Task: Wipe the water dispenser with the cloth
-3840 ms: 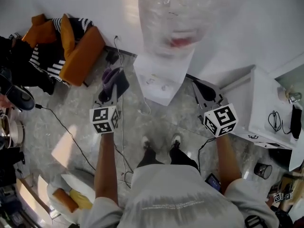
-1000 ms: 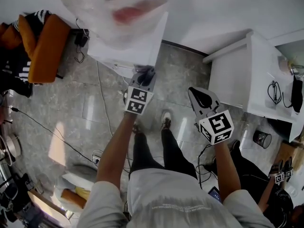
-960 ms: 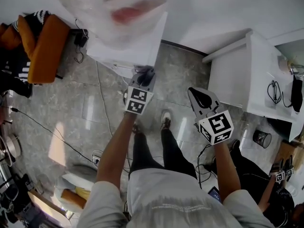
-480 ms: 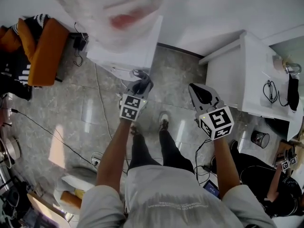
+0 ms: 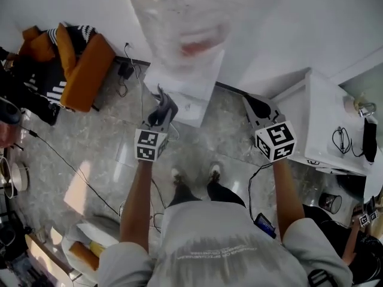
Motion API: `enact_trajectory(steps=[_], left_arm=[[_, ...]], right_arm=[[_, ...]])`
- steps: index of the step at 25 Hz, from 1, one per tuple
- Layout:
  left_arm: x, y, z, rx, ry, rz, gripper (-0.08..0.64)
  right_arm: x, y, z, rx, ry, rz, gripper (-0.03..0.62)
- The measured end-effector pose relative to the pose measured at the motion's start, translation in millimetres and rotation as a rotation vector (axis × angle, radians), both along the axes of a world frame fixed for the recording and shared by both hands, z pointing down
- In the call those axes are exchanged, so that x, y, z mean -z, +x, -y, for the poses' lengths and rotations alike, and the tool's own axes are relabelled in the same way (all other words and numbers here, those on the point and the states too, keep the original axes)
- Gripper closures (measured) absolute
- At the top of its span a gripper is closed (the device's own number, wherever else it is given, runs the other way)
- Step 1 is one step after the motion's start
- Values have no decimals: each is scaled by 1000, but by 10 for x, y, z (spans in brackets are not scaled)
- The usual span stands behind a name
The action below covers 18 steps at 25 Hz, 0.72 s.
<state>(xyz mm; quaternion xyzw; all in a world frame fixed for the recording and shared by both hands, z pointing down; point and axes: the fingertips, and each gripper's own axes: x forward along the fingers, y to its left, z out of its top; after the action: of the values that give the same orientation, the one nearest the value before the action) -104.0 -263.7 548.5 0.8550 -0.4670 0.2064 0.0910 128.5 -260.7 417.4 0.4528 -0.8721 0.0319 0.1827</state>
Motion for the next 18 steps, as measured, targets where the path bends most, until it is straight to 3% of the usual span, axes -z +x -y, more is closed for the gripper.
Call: enact_trajectory(steps=[9, 13, 18], left_arm=[[1383, -822, 248, 163, 258, 37, 502], [1880, -963, 239, 202, 366, 75, 502], [2370, -965, 161, 189, 461, 94, 502]], right_arm=[[783, -528, 229, 74, 163, -15, 578], [1033, -620, 289, 78, 219, -21, 578], [1338, -717, 289, 104, 278, 5, 578]])
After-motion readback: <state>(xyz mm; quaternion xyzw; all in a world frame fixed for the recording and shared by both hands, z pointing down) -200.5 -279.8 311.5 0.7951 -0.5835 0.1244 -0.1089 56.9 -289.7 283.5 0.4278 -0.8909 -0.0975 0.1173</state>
